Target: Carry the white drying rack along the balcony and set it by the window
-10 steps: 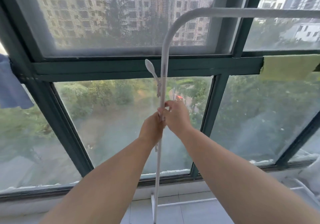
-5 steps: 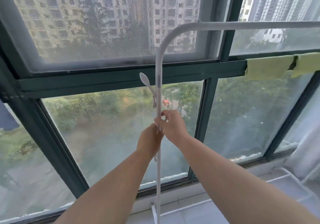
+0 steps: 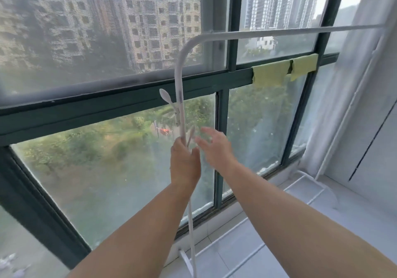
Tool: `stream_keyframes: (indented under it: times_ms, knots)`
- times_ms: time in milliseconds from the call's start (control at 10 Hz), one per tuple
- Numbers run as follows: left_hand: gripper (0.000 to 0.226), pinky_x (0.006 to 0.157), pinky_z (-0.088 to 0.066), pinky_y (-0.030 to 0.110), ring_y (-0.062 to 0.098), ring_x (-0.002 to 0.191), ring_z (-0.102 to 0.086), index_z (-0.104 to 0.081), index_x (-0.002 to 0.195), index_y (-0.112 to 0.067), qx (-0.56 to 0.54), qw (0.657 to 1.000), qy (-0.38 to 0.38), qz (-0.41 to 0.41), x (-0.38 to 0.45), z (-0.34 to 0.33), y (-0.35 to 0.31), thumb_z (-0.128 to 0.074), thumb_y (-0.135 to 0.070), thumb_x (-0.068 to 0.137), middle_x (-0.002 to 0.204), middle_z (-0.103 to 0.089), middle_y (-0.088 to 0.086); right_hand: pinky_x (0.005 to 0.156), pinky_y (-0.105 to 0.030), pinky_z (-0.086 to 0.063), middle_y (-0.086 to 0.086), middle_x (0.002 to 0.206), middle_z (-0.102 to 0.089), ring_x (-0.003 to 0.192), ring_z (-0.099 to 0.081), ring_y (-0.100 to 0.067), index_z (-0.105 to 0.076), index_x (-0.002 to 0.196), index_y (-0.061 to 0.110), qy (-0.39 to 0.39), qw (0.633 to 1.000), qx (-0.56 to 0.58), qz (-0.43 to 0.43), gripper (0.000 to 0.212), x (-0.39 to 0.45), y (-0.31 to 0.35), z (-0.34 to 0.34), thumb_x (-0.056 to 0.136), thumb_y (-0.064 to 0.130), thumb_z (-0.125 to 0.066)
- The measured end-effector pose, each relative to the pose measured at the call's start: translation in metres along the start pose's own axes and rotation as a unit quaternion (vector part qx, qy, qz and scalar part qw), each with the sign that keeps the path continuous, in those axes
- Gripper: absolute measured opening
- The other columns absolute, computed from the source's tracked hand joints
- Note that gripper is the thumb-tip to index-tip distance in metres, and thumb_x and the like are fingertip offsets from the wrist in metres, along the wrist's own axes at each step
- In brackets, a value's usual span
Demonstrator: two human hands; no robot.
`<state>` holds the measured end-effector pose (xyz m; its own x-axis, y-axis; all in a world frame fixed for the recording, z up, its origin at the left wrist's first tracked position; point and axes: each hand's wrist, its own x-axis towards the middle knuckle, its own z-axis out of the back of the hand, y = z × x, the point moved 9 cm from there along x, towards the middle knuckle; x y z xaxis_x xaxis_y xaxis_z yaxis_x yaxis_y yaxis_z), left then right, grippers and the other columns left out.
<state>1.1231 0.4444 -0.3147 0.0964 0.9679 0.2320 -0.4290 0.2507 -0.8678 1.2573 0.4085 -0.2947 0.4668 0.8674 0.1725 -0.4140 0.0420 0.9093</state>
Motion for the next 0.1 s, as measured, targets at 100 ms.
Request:
stream_keyframes:
  times_ms: [100]
  knots:
    - [0.058,0.102,-0.04,0.037,0.021,0.129,-0.046,-0.032,0.148,-0.021,-0.03,0.999,-0.023,-0.037,-0.0125,-0.002,-0.0174,-0.05,-0.035,0.094,0.145,-0.043,0.004,0.106,-0.036,-0.041,-0.005,0.15,-0.05,0.133,-0.051,-0.023,-0.055,0.143,0.024,-0.029,0.999,0.011,-0.026,0.052,-0.0169,-0.0005,0.0168,0.095,0.042,-0.058]
